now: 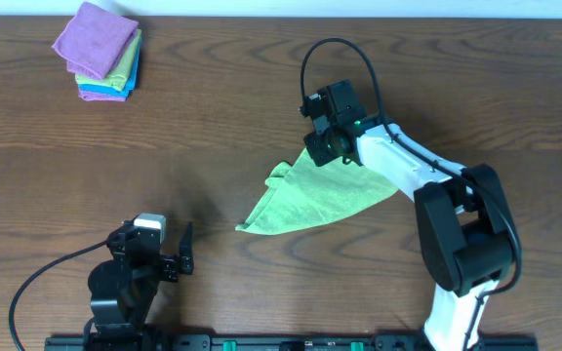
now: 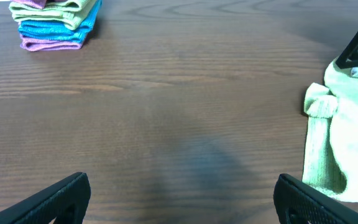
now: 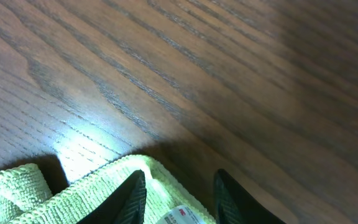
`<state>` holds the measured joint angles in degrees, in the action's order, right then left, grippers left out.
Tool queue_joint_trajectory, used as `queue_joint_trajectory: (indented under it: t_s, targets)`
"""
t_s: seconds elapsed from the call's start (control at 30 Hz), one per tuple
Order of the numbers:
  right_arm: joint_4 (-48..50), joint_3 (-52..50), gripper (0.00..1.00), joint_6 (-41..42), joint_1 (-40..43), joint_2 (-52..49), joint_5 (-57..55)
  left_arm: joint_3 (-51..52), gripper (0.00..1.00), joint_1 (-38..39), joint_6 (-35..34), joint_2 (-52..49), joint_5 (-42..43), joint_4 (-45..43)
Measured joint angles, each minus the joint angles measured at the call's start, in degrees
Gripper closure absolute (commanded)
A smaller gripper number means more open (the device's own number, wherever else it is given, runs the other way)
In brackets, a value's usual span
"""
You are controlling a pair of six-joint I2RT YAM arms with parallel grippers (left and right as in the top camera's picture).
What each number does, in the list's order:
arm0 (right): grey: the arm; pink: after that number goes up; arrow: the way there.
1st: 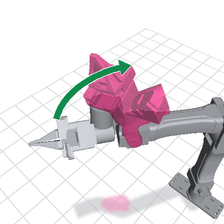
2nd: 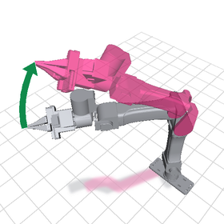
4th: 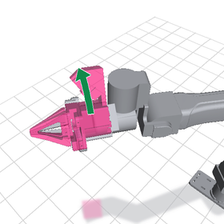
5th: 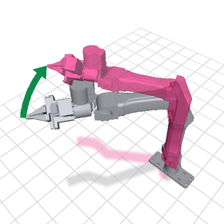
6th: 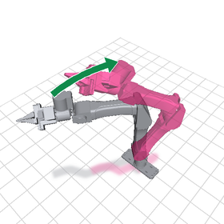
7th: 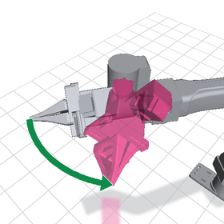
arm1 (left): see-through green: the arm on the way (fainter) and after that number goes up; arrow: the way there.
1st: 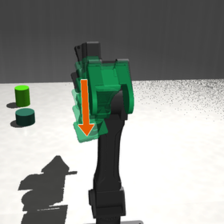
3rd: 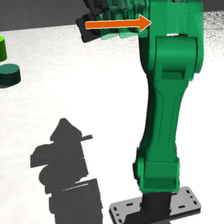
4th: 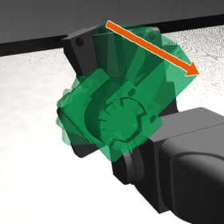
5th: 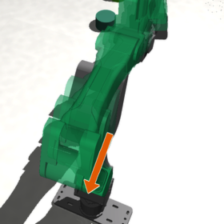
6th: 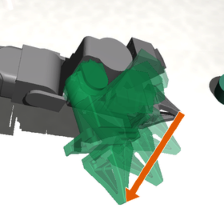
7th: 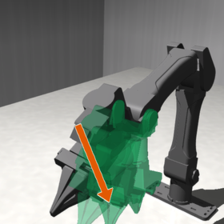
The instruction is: Fold the cloth
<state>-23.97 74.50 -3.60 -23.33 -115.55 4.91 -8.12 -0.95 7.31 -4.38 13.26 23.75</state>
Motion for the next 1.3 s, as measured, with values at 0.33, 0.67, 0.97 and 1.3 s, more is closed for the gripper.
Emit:
queue_joint_trajectory:
  t_s: [0.33, 0.67, 0.97, 1.3]
  targets:
    - [-0.4, 0.0, 0.99, 0.4, 0.0, -1.8, 1.1, 0.0, 0.05, 0.0, 0.0, 0.0, 0.0, 0.0]
    - [-7.1, 0.1, 0.98, 5.4, 0.0, -0.3, 1.3, 0.0, 0.05, 0.0, 0.0, 0.0, 0.0, 0.0]
    - [-13.9, 0.0, 0.97, 8.1, 0.0, 15.4, 1.3, 0.0, 0.05, 0.0, 0.0, 0.0, 0.0, 0.0]
    - [-25.5, 0.0, 0.98, 10.4, -5.2, 31.0, 5.5, 0.0, 0.05, 0.0, 0.0, 0.0, 0.0, 0.0]
